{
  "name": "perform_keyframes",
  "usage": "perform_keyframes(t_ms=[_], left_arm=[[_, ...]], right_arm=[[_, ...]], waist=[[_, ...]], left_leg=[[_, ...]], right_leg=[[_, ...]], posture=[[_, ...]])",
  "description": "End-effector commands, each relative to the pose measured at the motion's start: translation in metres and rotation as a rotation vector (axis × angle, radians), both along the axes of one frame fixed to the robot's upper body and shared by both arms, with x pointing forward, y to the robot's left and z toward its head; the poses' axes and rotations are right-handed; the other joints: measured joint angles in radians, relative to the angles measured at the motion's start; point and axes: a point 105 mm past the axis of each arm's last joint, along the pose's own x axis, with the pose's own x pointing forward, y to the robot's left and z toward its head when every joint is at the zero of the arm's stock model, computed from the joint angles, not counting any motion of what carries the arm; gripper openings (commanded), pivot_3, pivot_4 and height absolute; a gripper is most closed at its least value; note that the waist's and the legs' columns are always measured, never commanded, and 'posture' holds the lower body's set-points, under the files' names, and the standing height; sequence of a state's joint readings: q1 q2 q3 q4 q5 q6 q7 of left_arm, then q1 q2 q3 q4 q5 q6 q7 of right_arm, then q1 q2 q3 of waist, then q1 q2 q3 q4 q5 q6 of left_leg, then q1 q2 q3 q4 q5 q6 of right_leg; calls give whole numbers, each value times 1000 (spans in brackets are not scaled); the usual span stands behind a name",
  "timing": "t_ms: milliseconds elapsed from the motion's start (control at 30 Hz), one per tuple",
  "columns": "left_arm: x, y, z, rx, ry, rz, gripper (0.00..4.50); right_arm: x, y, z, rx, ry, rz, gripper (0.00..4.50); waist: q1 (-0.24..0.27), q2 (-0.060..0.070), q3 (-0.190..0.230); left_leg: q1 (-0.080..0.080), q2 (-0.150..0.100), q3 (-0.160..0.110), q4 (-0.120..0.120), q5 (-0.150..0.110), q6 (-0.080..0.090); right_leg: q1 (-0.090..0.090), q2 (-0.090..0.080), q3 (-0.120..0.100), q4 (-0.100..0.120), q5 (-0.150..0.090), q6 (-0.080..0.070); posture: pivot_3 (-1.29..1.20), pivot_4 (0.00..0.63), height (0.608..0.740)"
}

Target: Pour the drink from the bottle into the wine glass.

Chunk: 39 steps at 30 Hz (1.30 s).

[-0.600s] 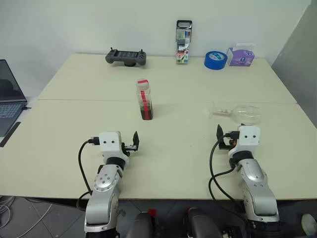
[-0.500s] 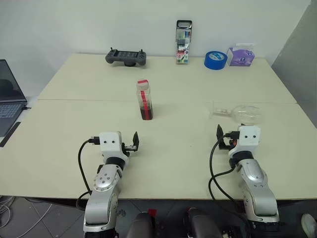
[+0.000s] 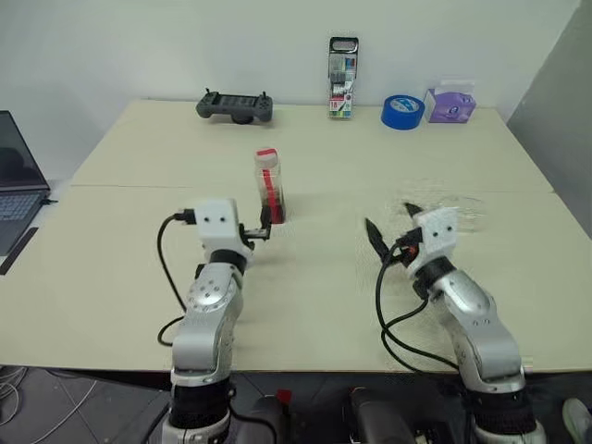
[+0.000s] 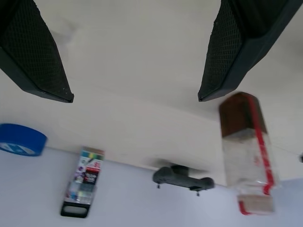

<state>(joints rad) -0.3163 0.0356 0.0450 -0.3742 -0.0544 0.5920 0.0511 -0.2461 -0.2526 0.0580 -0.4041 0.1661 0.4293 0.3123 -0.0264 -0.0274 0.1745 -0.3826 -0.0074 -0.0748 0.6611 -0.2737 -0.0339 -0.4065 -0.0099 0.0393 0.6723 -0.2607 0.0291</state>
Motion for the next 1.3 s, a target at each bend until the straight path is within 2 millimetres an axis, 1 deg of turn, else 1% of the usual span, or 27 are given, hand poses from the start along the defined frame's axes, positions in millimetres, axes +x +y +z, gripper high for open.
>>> perform_keyframes(t_ms=[33,100,233,367,500,667,733,833,1000,1133,1300], left_arm=[[10,-3,18,17,-29,49,4448],[17,-4,21,12,-32,73,4448],[29,-16,20,18,-27,53,4448],[36,-21,17,25,-17,40,4448],[39,-28,18,35,-30,11,4448],[32,-33,22,60,-65,-19,4448],[31,-34,21,75,-70,-20,4448],[34,-35,22,90,-78,-9,4448],[44,-37,28,107,-86,30,4448],[57,-38,33,112,-90,52,4448],[64,-39,37,122,-114,45,4448]], right_arm=[[1,11,17,6,-25,88,4500],[3,17,20,2,-19,131,4500],[6,26,21,8,6,190,4500],[8,32,23,9,10,218,4500],[9,34,24,-1,5,230,4500],[7,35,28,-13,-3,255,4500],[2,39,34,5,6,320,4500],[-3,42,41,27,32,395,4500],[-4,43,49,1,42,458,4500],[-4,46,47,-20,54,481,4500],[-8,48,42,-27,77,505,4500]], waist=[[0,0,0],[0,0,0],[0,0,0],[0,0,0],[0,0,0],[0,0,0],[0,0,0],[0,0,0],[0,0,0],[0,0,0],[1,0,0]], left_leg=[[0,0,0,0,0,0],[0,0,0,0,0,0],[0,0,0,0,0,0],[0,0,0,0,0,0],[0,0,0,0,0,0],[0,0,0,0,0,0],[0,0,0,0,0,0],[0,0,0,0,0,0],[0,-1,-1,0,0,0],[0,-1,0,0,0,0],[0,-1,-1,0,0,0]], right_leg=[[0,0,0,0,1,-1],[0,0,0,0,1,-2],[0,0,0,0,1,-2],[0,0,0,0,1,-2],[0,-1,0,0,1,-2],[0,-1,0,0,1,-2],[0,-1,0,0,1,-2],[0,-1,0,1,1,-2],[0,-1,-1,0,1,-2],[0,-1,-1,0,1,-2],[0,-1,-1,0,1,-2]], posture=[[0,150,740],[0,150,740],[0,150,740],[0,150,740],[0,150,740],[0,150,740],[0,150,740],[0,150,740],[0,150,740],[0,150,740],[0,150,740]])
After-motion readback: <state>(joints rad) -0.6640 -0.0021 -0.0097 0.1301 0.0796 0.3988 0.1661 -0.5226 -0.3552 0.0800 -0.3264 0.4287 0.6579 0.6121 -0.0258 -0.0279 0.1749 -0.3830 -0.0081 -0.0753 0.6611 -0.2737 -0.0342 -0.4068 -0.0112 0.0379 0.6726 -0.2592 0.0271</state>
